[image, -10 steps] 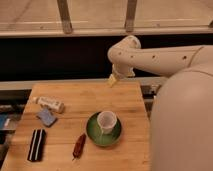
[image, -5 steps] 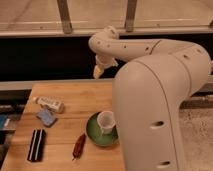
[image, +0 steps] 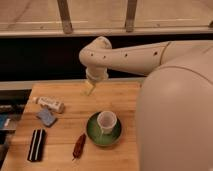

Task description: Move the arm in a circular motion

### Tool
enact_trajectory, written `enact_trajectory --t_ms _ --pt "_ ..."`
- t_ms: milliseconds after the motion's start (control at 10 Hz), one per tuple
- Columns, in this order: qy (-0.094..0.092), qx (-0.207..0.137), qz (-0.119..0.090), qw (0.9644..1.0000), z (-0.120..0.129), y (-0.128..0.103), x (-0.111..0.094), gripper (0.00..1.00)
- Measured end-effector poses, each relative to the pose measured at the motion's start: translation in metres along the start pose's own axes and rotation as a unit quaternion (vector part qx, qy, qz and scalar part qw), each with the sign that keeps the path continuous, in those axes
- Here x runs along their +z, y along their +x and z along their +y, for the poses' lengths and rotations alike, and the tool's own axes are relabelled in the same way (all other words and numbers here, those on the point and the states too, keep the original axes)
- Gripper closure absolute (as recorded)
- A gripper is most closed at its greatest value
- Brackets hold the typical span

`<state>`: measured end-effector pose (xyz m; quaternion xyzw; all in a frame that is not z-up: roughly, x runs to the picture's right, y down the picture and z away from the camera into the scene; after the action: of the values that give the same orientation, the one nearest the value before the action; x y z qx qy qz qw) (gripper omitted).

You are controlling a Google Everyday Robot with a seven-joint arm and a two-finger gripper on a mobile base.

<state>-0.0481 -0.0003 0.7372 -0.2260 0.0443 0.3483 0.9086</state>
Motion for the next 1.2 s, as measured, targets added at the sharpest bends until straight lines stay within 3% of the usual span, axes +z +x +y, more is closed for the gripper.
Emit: enact_trajectory --t_ms 300,600,900,1200 --pt "-0.038 -0.031 0.005 0.9988 0.057 0.056 -0.021 0.2" --pt "-0.036 -0.009 0.021 0.9991 0.069 0.114 -0.03 0.2" --pt "-0.016 0.037 0.034 0.9986 0.052 0.135 -0.027 0.2" --pt "0.011 0.08 0.039 0.996 -0.006 0.136 -0.019 0.2"
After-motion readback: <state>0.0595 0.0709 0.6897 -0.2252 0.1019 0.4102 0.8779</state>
